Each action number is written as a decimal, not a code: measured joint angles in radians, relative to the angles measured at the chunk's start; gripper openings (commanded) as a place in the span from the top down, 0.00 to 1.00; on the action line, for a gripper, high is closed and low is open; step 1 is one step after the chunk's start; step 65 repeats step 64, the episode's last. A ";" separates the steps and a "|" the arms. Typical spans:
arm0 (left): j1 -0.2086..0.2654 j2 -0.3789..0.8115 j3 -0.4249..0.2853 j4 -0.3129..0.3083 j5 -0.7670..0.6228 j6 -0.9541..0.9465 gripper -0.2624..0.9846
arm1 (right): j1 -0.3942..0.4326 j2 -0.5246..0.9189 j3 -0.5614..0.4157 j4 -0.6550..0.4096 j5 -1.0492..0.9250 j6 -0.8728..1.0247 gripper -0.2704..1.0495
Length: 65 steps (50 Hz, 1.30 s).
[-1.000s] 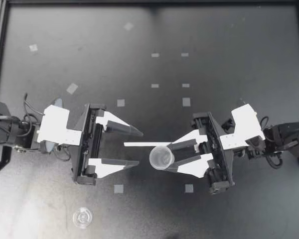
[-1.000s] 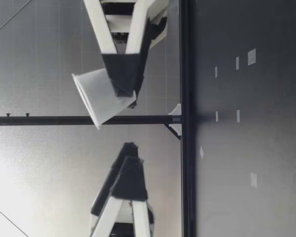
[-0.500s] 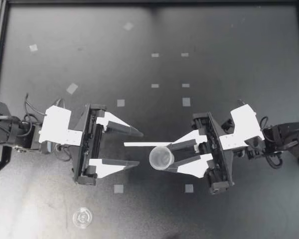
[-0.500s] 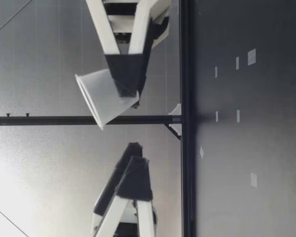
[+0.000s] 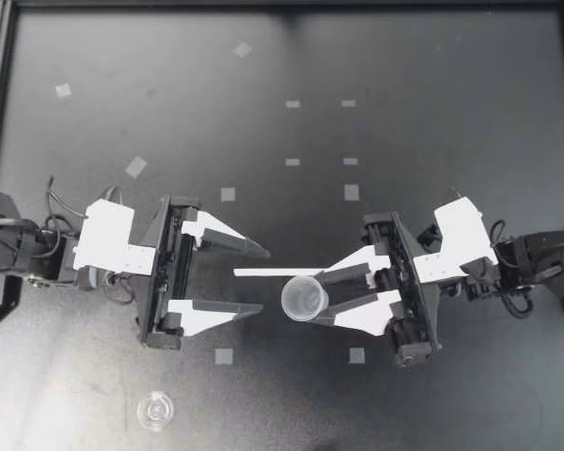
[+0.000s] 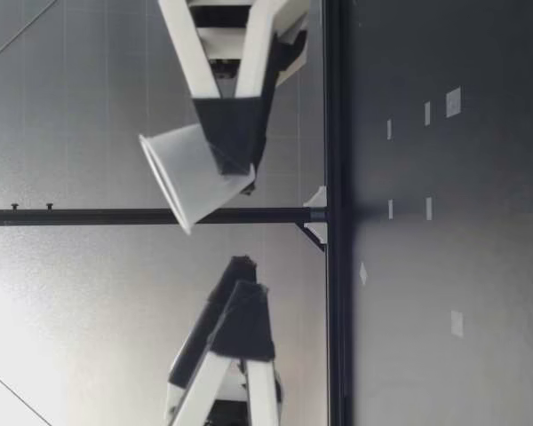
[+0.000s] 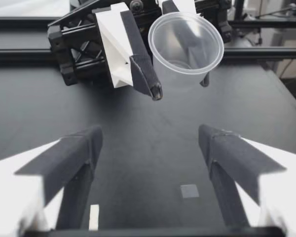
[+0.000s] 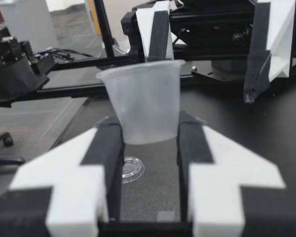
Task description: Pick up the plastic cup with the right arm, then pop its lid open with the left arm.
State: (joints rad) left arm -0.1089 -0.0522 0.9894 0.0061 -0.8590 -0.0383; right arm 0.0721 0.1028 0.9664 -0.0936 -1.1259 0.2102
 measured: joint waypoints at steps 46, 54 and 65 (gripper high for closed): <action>0.000 0.000 0.000 0.002 0.000 0.003 0.22 | 0.002 0.003 -0.002 0.000 0.017 0.000 0.61; 0.000 0.000 0.000 0.002 0.000 0.003 0.22 | 0.002 0.002 -0.002 0.000 0.018 0.000 0.61; 0.000 0.002 0.000 0.002 0.000 0.003 0.22 | 0.002 0.002 -0.002 0.000 0.017 0.000 0.61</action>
